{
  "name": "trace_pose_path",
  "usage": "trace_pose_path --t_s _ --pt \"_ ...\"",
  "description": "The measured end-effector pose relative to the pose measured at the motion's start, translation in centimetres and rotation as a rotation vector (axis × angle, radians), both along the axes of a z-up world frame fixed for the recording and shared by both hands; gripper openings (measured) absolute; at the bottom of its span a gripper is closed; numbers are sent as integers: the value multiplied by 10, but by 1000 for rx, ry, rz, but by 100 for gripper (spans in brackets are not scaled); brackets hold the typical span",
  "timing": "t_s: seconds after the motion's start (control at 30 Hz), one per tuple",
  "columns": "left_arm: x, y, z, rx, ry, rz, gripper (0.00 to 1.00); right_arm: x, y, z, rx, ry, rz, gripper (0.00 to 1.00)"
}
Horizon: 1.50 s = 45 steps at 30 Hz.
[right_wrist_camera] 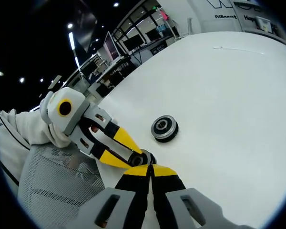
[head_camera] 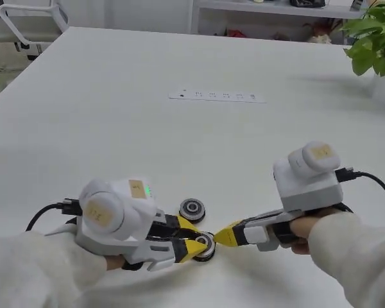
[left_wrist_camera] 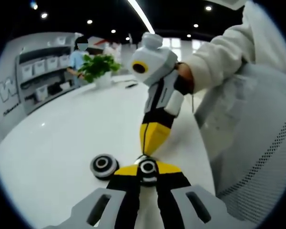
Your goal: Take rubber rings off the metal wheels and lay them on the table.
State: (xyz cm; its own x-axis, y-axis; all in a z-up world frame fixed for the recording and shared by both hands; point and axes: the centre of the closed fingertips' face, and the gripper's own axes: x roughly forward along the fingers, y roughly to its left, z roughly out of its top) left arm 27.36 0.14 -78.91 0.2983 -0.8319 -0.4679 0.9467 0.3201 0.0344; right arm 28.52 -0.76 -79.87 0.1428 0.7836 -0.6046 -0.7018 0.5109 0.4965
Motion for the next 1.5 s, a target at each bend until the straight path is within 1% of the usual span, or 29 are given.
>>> trace_pose_path --t_s 0.2,0.33,0.37,0.43,0.5,0.63,0.87,1.13,1.5 --pt "0 -1 0 1 -4 -6 12 0 0 0 1 3 -5 0" --pt "-1 -1 0 0 2 -11 14 1 0 1 0 3 -9 0" --pt "-1 -1 -1 5 -19 -18 14 1 0 0 -1 2 -8 0" --pt "-2 2 -1 8 -5 -14 14 1 0 0 -1 1 -8 0" --pt "-2 1 -1 9 -11 -16 14 1 0 1 -1 0 -7 0" --pt "-1 0 -1 10 -10 -15 14 1 0 1 1 3 -9 0" --pt "-2 -1 -1 14 -14 -17 14 0 1 2 14 23 -16 0" --pt "-2 -1 -1 15 -20 -19 14 -2 3 5 20 22 -9 0" --pt "-2 -1 -1 10 -17 -14 14 -6 9 9 40 23 8 0"
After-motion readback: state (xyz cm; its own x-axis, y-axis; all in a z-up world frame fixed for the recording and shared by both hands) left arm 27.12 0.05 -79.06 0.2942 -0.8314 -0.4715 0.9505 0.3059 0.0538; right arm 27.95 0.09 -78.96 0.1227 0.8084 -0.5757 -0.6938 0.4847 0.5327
